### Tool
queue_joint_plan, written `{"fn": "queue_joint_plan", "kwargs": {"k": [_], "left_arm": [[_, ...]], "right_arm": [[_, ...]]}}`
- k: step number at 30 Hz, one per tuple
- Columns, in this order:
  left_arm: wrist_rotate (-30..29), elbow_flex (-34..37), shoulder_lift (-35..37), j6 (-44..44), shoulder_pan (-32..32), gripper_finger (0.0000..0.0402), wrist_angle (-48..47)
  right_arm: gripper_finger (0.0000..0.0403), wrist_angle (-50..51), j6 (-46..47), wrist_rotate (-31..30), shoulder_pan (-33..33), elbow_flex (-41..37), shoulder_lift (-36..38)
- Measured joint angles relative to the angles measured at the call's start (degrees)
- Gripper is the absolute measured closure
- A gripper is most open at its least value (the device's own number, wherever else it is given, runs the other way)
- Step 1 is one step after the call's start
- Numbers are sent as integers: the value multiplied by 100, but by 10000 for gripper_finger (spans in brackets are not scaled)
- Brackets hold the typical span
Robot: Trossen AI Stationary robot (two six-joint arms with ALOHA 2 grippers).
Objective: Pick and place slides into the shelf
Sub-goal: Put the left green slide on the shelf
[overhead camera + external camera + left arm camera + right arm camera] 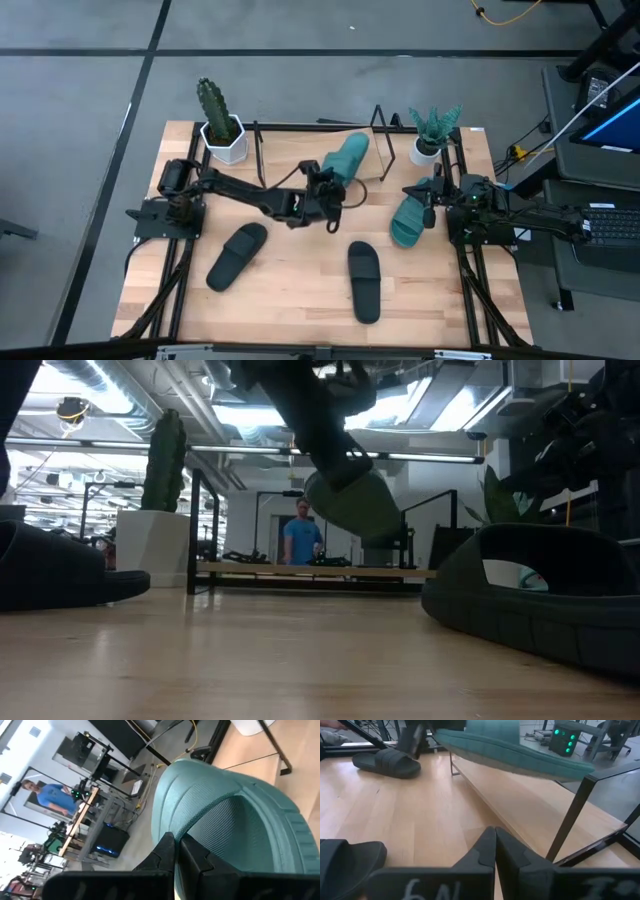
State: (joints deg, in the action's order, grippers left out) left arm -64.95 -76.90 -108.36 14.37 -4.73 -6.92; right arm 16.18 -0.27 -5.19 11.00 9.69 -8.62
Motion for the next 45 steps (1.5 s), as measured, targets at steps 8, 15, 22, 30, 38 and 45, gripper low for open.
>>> {"fn": "queue_joint_plan", "kwargs": {"k": [8,15,22,30,38,45], "left_arm": [[205,-549,-232,388,320,402,-187],[-9,-1927,-1223,1215,527,401,-1096],[-237,-2499,-1831,1159,629,401,-1814],[-214,-2577,-2002,1129,645,401,-1773],[306,-2577,-2002,1120,724,394,-1774],[423,-2564,-2050,1071,756,395,-1792]], "right_arm": [[397,-4,9,1,1,0,0],[397,-4,31,12,1,0,2],[397,30,25,26,2,0,2],[397,196,6,26,1,0,2],[397,208,4,26,2,0,2],[397,211,-9,24,2,0,2]]}}
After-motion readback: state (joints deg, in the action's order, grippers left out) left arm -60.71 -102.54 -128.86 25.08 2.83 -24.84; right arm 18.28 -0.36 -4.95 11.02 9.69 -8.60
